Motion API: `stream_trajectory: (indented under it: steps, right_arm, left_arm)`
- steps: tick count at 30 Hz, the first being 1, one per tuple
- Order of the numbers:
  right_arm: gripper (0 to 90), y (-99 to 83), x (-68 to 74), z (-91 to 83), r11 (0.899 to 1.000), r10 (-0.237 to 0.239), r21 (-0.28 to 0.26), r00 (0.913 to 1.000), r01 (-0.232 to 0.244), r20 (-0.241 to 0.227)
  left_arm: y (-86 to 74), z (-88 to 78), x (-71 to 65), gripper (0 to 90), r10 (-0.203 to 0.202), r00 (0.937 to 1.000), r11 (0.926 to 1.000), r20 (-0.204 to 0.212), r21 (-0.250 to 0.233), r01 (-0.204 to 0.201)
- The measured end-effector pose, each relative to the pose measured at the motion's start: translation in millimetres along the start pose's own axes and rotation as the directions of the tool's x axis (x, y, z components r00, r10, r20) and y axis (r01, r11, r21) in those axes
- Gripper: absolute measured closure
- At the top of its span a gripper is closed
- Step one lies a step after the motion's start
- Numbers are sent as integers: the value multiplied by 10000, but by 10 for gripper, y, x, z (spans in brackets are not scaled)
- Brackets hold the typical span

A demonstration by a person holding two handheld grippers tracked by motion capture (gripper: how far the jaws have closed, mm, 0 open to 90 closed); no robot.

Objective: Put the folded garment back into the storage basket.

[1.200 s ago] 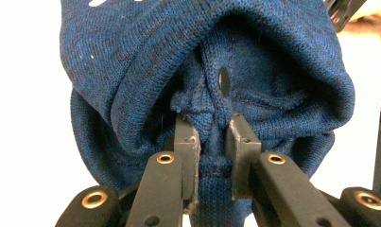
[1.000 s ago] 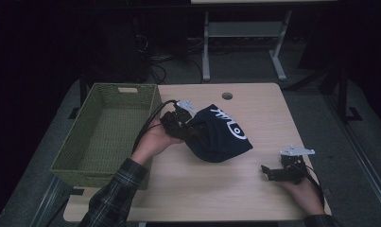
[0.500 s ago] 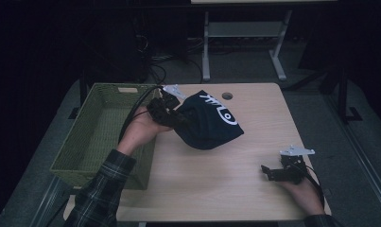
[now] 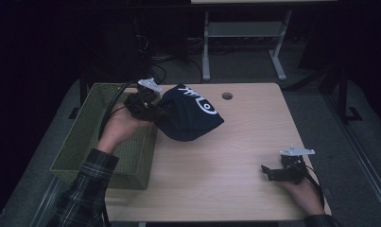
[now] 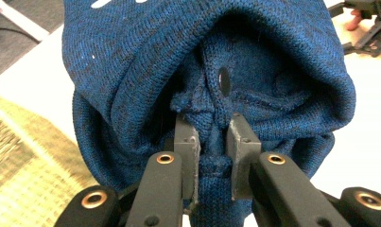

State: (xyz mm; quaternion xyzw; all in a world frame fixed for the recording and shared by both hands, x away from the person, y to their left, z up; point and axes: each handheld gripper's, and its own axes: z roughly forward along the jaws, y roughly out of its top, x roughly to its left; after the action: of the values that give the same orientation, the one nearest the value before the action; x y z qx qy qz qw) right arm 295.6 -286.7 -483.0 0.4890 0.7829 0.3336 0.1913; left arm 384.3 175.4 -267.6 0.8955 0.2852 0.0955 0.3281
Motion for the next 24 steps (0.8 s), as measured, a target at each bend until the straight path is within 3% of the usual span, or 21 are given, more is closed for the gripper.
stream_trajectory:
  steps: [12,24]
  right_arm:
    - [59,0,-1,0,10000,-10,-3,10000,10,-5]
    - [58,1,0,2,10000,10,-2,10000,-10,12]
  left_arm:
    - [-304,-344,274,769,-823,9940,9965,-723,-184,812]
    - [-626,-630,502,769,-1639,9756,9864,-1459,-340,1607]
